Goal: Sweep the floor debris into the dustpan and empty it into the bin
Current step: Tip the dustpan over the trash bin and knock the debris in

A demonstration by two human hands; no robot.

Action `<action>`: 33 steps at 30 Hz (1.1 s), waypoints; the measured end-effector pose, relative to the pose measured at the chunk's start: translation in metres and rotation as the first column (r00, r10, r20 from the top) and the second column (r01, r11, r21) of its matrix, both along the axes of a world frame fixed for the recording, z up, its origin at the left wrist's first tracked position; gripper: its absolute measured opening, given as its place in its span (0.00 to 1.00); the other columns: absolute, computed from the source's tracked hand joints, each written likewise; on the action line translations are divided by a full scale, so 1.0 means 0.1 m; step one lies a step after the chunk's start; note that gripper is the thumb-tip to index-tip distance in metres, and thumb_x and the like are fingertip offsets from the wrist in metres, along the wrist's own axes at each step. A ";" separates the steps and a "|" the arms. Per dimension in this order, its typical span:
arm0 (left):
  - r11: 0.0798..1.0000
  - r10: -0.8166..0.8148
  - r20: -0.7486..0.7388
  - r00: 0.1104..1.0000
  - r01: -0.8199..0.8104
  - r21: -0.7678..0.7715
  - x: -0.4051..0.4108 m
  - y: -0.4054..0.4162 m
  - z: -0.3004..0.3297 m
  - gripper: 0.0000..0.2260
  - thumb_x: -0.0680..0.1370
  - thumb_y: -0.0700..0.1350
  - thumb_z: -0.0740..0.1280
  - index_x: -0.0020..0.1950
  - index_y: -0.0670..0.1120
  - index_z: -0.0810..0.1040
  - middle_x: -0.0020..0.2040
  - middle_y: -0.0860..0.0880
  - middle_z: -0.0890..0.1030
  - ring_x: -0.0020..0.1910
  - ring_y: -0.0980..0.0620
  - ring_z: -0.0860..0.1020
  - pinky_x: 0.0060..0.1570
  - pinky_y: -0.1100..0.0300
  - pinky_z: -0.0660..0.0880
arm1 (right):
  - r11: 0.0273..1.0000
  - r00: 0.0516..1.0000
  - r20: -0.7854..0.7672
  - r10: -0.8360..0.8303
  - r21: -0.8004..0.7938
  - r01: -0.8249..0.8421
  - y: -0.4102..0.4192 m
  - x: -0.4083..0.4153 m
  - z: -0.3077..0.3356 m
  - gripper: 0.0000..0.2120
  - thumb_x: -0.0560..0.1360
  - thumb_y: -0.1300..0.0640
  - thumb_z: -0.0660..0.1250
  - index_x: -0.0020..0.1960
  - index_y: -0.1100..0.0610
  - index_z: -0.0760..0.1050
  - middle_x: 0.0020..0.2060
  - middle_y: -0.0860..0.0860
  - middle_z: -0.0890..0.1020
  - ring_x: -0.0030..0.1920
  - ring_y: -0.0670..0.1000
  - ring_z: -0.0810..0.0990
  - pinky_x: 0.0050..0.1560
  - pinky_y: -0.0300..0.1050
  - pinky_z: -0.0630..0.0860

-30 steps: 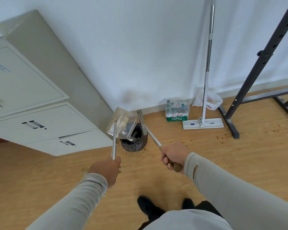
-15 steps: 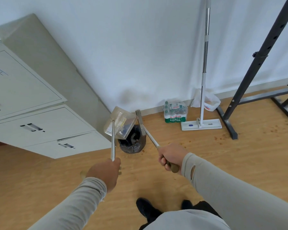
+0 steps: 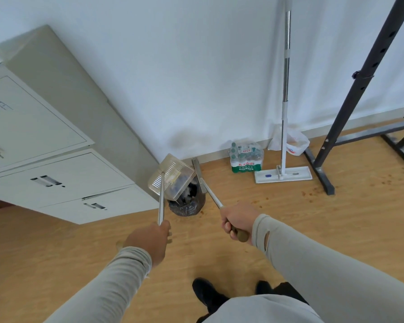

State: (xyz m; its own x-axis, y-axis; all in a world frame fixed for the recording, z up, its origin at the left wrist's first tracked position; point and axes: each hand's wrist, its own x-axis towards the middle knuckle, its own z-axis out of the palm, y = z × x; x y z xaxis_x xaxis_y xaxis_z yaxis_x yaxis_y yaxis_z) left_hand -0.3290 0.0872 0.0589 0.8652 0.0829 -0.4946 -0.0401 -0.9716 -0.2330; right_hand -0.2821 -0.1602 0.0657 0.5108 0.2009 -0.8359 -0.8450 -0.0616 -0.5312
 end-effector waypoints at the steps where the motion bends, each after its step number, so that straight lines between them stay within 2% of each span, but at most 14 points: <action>1: 1.000 0.001 -0.001 1.000 -0.001 -0.001 0.02 0.00 0.00 0.19 0.77 0.40 0.63 0.66 0.52 0.68 0.58 0.54 0.79 0.50 0.49 0.82 0.49 0.51 0.81 | 1.000 1.000 -0.003 -0.002 -0.006 0.002 -0.01 0.00 0.00 0.06 0.76 0.66 0.59 0.48 0.62 0.74 0.32 0.53 0.75 0.26 0.46 0.69 0.28 0.38 0.68; 4: 1.000 0.010 -0.001 1.000 -0.010 -0.018 0.03 0.00 0.01 0.19 0.77 0.40 0.62 0.67 0.53 0.68 0.58 0.55 0.79 0.51 0.50 0.81 0.50 0.50 0.81 | 1.000 1.000 -0.014 -0.008 -0.001 0.008 -0.02 0.02 0.00 0.07 0.76 0.66 0.59 0.48 0.61 0.75 0.32 0.53 0.75 0.25 0.45 0.69 0.28 0.37 0.67; 9: 1.000 0.016 0.010 1.000 -0.016 0.008 0.06 0.01 0.03 0.19 0.77 0.41 0.62 0.67 0.53 0.67 0.56 0.53 0.77 0.44 0.49 0.78 0.47 0.48 0.81 | 1.000 1.000 -0.011 -0.018 0.014 0.018 -0.04 0.04 -0.01 0.08 0.75 0.67 0.58 0.50 0.62 0.75 0.35 0.54 0.75 0.25 0.45 0.69 0.27 0.37 0.67; 11: 1.000 0.024 0.011 1.000 -0.024 0.006 0.03 0.01 0.02 0.18 0.78 0.41 0.62 0.67 0.54 0.67 0.52 0.54 0.75 0.43 0.48 0.78 0.47 0.47 0.81 | 1.000 1.000 -0.005 -0.017 0.014 0.017 -0.05 0.04 -0.03 0.08 0.75 0.66 0.58 0.50 0.62 0.75 0.36 0.55 0.74 0.26 0.45 0.69 0.27 0.37 0.67; 14: 0.999 0.048 0.023 0.999 -0.049 0.013 -0.03 0.03 -0.01 0.17 0.78 0.43 0.61 0.65 0.56 0.66 0.48 0.55 0.70 0.39 0.48 0.73 0.46 0.44 0.81 | 1.000 1.000 0.002 -0.018 0.014 0.018 -0.05 0.05 -0.04 0.07 0.75 0.66 0.59 0.50 0.62 0.74 0.37 0.55 0.74 0.27 0.45 0.68 0.29 0.38 0.67; 16: 0.998 0.056 0.020 0.998 -0.056 0.014 -0.07 0.04 -0.03 0.16 0.77 0.43 0.60 0.64 0.56 0.66 0.49 0.54 0.72 0.38 0.48 0.73 0.45 0.44 0.81 | 1.000 1.000 0.003 -0.008 0.015 0.008 -0.05 0.05 -0.05 0.07 0.75 0.66 0.59 0.50 0.62 0.74 0.38 0.55 0.74 0.27 0.45 0.69 0.29 0.38 0.67; 19: 0.998 0.064 0.030 0.998 -0.064 0.006 -0.13 0.06 -0.08 0.15 0.78 0.43 0.60 0.63 0.56 0.66 0.45 0.55 0.68 0.36 0.48 0.73 0.45 0.44 0.80 | 1.000 1.000 -0.007 0.002 0.024 -0.002 -0.05 0.06 -0.06 0.07 0.74 0.66 0.59 0.50 0.62 0.74 0.36 0.55 0.74 0.26 0.45 0.69 0.28 0.37 0.66; 21: 0.999 0.049 0.032 0.998 -0.049 0.012 -0.15 0.08 -0.12 0.16 0.78 0.43 0.61 0.64 0.55 0.66 0.47 0.53 0.72 0.35 0.47 0.74 0.41 0.49 0.80 | 1.000 1.000 -0.004 0.002 0.022 -0.002 -0.04 0.08 -0.08 0.08 0.74 0.66 0.58 0.50 0.62 0.74 0.37 0.55 0.74 0.26 0.45 0.69 0.28 0.37 0.66; 24: 0.999 0.014 0.016 1.000 -0.014 0.043 -0.20 0.07 -0.19 0.17 0.79 0.42 0.61 0.67 0.53 0.65 0.54 0.49 0.76 0.35 0.46 0.75 0.36 0.51 0.77 | 1.000 1.000 0.012 0.019 0.005 -0.019 0.01 0.11 -0.11 0.08 0.73 0.66 0.58 0.49 0.62 0.74 0.36 0.55 0.74 0.26 0.46 0.68 0.26 0.37 0.66; 28: 0.998 -0.007 -0.005 1.000 0.007 0.064 -0.28 0.14 -0.32 0.17 0.79 0.41 0.60 0.67 0.51 0.65 0.54 0.48 0.76 0.36 0.45 0.76 0.34 0.52 0.73 | 0.999 0.999 0.008 0.040 -0.023 -0.040 0.11 0.14 -0.16 0.08 0.73 0.67 0.58 0.49 0.62 0.74 0.36 0.55 0.74 0.26 0.46 0.69 0.25 0.37 0.66; 31: 0.998 -0.026 -0.031 0.999 0.028 0.064 -0.22 0.16 -0.38 0.18 0.78 0.40 0.61 0.67 0.50 0.65 0.55 0.46 0.76 0.42 0.43 0.81 0.36 0.51 0.76 | 0.992 0.995 0.001 0.101 -0.079 -0.100 0.25 0.20 -0.17 0.07 0.75 0.66 0.57 0.45 0.62 0.74 0.30 0.54 0.73 0.25 0.47 0.68 0.25 0.38 0.66; 33: 0.999 0.016 -0.005 1.000 -0.016 0.033 -0.19 0.17 -0.38 0.17 0.79 0.40 0.60 0.67 0.50 0.65 0.55 0.47 0.77 0.44 0.44 0.82 0.39 0.51 0.77 | 0.991 0.994 0.001 0.109 -0.072 -0.109 0.30 0.24 -0.19 0.07 0.75 0.66 0.57 0.44 0.62 0.74 0.29 0.54 0.73 0.25 0.47 0.68 0.25 0.38 0.66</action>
State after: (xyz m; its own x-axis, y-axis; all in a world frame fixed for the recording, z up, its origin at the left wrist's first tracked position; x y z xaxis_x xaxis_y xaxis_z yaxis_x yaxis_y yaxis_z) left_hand -0.3481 0.1044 0.0206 0.8611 0.1130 -0.4957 -0.0256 -0.9641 -0.2644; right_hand -0.2579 -0.1300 0.0466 0.4936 0.1957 -0.8474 -0.8283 -0.1913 -0.5266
